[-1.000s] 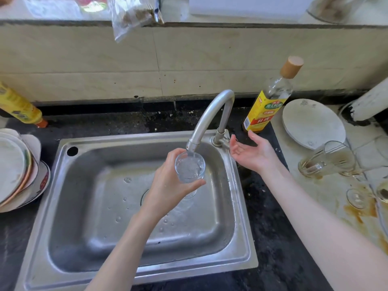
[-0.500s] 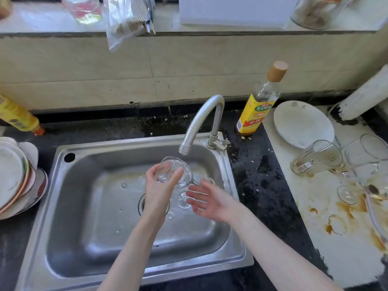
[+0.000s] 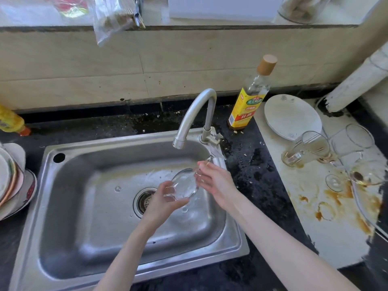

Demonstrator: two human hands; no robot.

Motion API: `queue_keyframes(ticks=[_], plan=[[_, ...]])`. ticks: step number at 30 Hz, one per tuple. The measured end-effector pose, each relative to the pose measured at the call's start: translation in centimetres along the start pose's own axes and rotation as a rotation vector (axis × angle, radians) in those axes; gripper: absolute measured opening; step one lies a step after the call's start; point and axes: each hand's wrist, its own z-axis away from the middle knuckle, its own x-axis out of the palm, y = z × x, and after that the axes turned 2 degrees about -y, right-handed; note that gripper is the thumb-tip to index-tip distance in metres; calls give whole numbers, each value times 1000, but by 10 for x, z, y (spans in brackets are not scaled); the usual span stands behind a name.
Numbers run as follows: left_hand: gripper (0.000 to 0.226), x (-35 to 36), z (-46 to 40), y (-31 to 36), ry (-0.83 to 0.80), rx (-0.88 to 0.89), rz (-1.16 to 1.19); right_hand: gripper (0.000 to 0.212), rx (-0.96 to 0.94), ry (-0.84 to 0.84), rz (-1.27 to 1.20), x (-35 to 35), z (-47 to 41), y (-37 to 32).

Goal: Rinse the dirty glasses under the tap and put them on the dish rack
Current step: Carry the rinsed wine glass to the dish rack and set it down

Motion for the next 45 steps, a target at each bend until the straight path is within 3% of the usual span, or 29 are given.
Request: queue_keyframes(ticks=[4,7,10,16,23,30,37,40,45], plan=[[72,12,-3,-3,-6,85,-304,17,-225,32,347,2,10,2],[74,11,-8,-6,-12,165,-524,20,-272,23,497,0,15,9],[77,5,-8,-10,-80,161,-765,21,-281,22,586,1,21,16],[77,-2,8,-4,-64,250,-1086,18,-370,47,656,-7,45,12],[66,33,65,12,-51,598,-1070,20,-463,198,674,-61,127,17],[109,103,165,12,-239,838,-1154,20,-546,455,573,-135,269,68],[113,189,291,-21,-527,1123,-1230,17,-575,737,404,-204,432,164],[109,240,346,-38,-704,1252,-1224,20,-563,895,324,-237,504,213],[78,322,440,-55,-900,1572,-1377,11,-568,1137,181,-280,616,281]])
